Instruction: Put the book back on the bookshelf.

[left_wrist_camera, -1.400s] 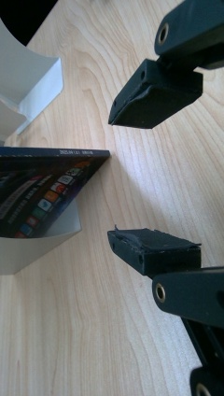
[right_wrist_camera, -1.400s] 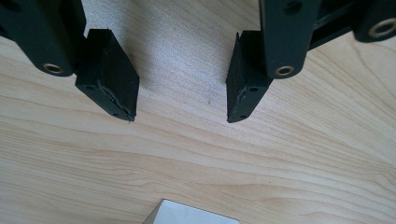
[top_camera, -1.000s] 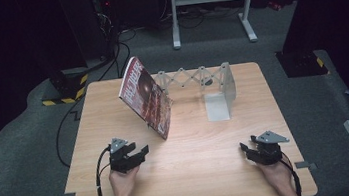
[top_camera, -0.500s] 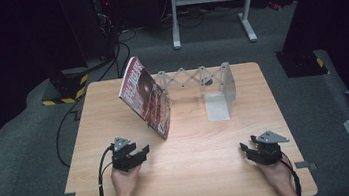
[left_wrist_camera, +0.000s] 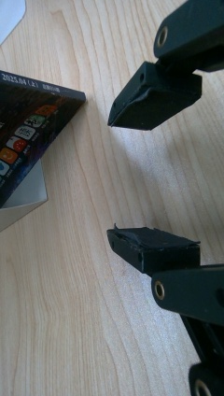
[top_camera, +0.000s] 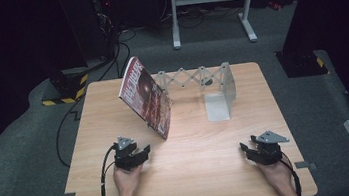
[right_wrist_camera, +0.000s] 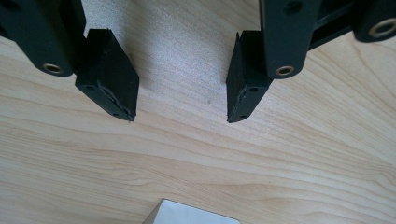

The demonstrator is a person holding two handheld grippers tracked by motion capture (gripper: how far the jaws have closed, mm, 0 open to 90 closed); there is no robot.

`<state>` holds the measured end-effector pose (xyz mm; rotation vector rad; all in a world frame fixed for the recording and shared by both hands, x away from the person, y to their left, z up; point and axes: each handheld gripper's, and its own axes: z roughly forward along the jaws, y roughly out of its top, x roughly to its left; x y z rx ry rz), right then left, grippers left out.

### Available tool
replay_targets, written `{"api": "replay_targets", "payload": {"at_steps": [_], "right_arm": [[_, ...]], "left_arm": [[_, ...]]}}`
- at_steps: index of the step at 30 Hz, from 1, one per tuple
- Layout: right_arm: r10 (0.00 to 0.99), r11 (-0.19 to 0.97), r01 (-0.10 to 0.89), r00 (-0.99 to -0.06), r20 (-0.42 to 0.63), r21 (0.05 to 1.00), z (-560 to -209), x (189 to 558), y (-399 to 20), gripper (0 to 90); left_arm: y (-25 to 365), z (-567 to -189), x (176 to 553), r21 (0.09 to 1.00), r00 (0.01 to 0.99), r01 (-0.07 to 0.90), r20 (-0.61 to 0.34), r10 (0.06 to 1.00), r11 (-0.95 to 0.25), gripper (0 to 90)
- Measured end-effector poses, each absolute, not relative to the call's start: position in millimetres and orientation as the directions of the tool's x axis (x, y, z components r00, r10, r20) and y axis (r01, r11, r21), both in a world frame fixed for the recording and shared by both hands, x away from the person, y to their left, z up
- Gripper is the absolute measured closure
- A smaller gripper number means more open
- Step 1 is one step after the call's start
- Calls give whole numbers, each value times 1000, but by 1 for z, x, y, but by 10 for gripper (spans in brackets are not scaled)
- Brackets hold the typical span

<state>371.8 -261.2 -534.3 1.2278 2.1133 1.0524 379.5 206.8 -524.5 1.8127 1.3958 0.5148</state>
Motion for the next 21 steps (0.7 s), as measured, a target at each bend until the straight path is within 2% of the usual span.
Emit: {"api": "replay_targets", "payload": {"at_steps": [11,21], "right_arm": [[874,303,509,-485,-22,806,-534,372,-261,442],[874,303,509,-485,-22,806,-534,372,-261,442]], "left_arm": [[204,-528,381,770,314,625,-96,945,-130,394],[196,-530,378,773,324,604,-16,946,-193,381]]}}
